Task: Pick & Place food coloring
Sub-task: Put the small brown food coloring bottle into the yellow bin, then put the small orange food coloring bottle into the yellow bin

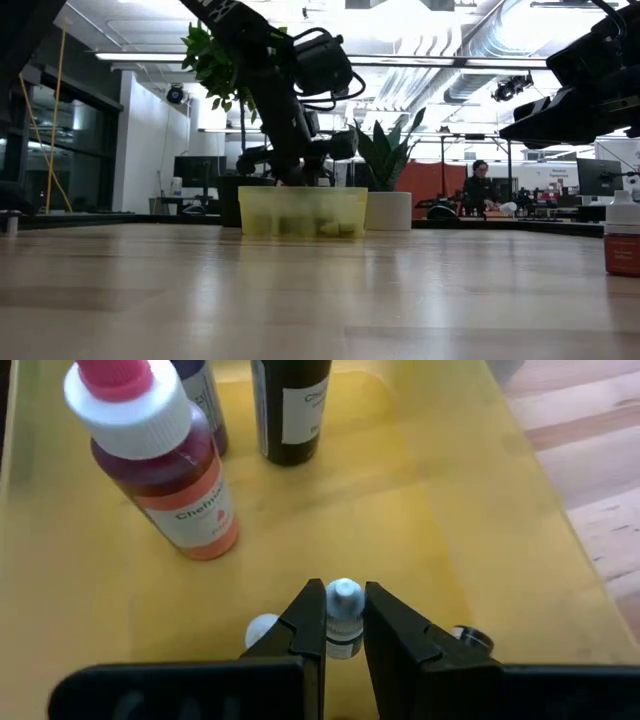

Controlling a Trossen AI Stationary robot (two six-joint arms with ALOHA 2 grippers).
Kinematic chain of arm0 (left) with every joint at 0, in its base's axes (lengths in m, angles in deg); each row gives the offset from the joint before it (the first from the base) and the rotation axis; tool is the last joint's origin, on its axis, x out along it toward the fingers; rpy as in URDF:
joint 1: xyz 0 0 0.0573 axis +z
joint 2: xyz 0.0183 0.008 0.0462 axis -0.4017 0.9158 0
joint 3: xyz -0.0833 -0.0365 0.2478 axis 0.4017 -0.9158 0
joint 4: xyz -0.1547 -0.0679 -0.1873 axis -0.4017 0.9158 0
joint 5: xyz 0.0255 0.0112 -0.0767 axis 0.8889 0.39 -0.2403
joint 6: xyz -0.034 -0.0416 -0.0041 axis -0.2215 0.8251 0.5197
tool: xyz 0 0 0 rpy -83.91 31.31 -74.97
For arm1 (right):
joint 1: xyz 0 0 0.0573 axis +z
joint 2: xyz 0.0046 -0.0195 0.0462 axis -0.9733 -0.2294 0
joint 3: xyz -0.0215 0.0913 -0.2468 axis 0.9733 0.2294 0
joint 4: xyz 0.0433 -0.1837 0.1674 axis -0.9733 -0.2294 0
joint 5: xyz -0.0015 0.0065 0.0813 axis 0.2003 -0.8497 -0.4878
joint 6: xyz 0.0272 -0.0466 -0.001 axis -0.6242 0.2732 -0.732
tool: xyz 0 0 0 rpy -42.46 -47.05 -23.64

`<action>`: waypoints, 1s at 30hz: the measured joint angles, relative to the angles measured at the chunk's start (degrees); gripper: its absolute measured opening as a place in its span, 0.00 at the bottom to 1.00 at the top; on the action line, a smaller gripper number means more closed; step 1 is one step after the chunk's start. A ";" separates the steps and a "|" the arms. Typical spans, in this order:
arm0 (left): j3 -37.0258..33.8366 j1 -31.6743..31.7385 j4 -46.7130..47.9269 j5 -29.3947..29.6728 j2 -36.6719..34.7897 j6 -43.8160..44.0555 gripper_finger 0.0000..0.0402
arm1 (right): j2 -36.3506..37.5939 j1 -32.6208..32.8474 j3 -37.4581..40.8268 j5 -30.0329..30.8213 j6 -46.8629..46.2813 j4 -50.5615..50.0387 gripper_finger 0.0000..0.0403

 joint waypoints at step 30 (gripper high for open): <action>0.04 -0.63 -2.36 -0.21 2.91 -1.54 0.31 | 0.02 0.02 0.00 0.02 0.00 0.00 0.00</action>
